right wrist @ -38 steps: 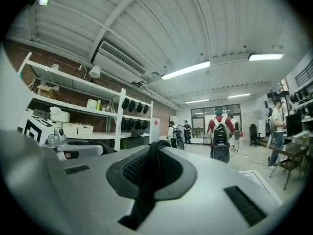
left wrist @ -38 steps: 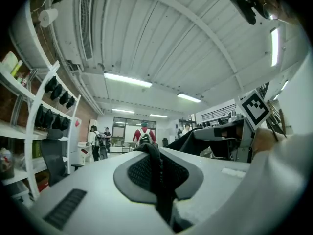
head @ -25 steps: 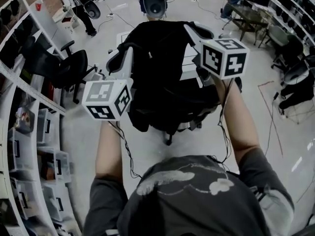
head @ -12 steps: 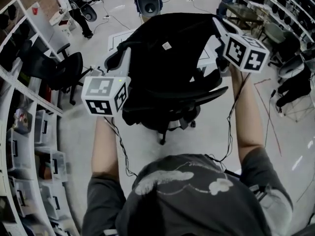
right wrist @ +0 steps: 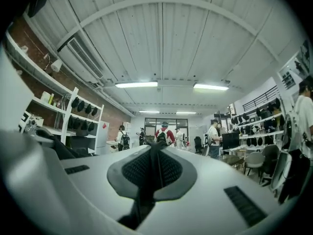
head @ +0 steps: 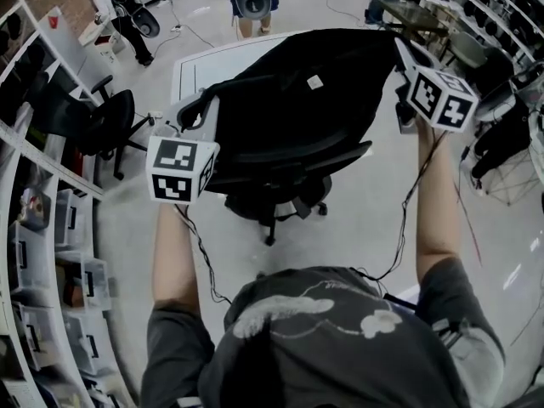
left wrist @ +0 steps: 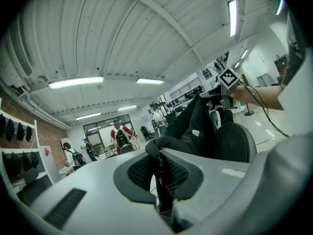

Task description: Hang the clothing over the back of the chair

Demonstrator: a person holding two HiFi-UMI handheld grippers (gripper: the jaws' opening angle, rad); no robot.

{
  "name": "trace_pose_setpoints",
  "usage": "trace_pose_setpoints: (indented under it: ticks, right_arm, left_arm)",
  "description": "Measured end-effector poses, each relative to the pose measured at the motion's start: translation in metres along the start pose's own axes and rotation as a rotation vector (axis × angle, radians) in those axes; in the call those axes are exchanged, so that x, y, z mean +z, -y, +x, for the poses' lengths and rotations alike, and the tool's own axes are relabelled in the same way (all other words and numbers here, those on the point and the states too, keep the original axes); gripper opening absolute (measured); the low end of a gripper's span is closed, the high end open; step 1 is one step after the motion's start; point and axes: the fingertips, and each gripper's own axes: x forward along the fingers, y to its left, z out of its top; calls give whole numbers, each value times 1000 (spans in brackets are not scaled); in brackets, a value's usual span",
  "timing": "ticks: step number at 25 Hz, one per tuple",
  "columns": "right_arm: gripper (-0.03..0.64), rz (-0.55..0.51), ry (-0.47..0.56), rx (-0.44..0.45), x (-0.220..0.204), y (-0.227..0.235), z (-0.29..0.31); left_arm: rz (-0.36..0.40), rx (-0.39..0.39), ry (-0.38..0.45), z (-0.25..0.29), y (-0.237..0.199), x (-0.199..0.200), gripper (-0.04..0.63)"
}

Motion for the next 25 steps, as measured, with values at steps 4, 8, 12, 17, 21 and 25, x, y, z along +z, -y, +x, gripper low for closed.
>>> trace_pose_setpoints:
  ticks: [4, 8, 12, 17, 21, 25]
  right_arm:
    - [-5, 16, -37, 80, -29, -8, -12]
    - [-5, 42, -67, 171, -49, -24, -24]
    - [-5, 63, -69, 265, -58, -37, -34]
    - [-5, 98, -35, 368, -54, -44, -46]
    - [-5, 111, 1, 432, -43, -53, -59]
    - [-5, 112, 41, 466, -29, -70, -72]
  left_arm:
    - [-38, 78, -47, -4, -6, -13, 0]
    - [-90, 203, -92, -19, -23, -25, 0]
    - [-131, 331, -101, -45, -33, -29, 0]
    - [-120, 472, -87, -85, -25, -16, 0]
    - [-116, 534, -68, -116, -9, -5, 0]
    - [-87, 566, -35, -144, 3, 7, 0]
